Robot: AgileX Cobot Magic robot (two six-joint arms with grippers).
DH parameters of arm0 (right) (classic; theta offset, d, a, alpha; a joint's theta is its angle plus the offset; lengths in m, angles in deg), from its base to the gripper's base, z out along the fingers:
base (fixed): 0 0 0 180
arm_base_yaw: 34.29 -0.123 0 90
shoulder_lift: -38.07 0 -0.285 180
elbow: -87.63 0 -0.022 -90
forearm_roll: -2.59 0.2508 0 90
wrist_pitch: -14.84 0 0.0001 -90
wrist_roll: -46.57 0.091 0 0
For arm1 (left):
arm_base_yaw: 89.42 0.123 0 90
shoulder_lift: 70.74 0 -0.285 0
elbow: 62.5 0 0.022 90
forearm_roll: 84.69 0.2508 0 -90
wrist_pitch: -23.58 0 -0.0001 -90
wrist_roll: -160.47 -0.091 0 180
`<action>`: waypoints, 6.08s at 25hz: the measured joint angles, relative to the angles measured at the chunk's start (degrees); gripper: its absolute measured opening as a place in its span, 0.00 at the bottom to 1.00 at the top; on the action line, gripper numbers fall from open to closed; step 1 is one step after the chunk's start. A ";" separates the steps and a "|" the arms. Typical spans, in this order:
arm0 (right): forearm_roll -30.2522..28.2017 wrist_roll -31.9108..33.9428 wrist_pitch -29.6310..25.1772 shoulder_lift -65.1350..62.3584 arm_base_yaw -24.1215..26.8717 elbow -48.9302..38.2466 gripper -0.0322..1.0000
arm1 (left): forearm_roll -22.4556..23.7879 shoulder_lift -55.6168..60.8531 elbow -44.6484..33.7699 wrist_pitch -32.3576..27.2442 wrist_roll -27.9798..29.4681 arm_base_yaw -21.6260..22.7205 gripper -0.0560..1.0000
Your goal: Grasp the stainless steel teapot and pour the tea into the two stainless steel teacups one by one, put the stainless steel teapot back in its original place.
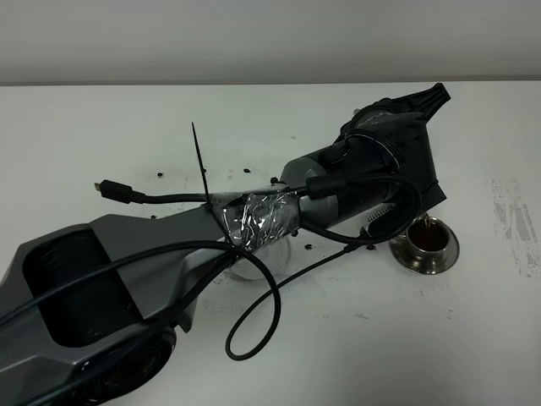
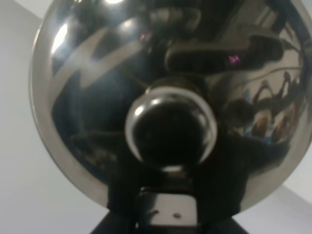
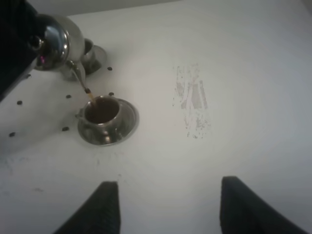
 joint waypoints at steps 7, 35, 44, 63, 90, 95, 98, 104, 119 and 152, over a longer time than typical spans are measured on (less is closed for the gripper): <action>0.00 0.00 0.00 0.00 0.00 0.00 0.46 | -5.73 0.00 0.00 -0.32 0.00 1.58 0.23; 0.00 1.08 0.18 0.00 0.00 0.00 0.46 | -38.70 22.70 -23.51 -0.15 17.39 7.94 0.23; 0.00 1.08 0.18 0.00 0.00 0.00 0.46 | -48.20 25.25 -36.82 4.23 23.06 8.00 0.23; 0.00 1.08 0.23 0.00 0.00 0.00 0.46 | -48.52 18.11 -38.28 9.69 34.29 8.00 0.23; 0.00 1.08 0.23 0.00 0.00 0.00 0.46 | -44.66 28.29 -48.40 5.99 56.51 18.87 0.23; 0.00 1.08 0.23 0.00 0.00 0.00 0.46 | -45.44 28.37 -48.53 7.15 56.62 19.24 0.23; 0.00 1.08 0.23 0.00 0.00 0.00 0.46 | -45.44 28.11 -48.53 7.29 56.62 19.50 0.23; 0.00 1.08 0.23 0.00 0.00 0.00 0.46 | -45.64 26.82 -49.32 8.86 56.62 19.61 0.23; 0.00 1.08 0.23 0.00 0.00 0.00 0.46 | -46.17 25.58 -50.00 9.65 56.62 19.78 0.23; 0.00 1.08 0.23 0.00 0.00 0.00 0.46 | -46.12 51.98 -50.00 -3.18 58.34 20.57 0.54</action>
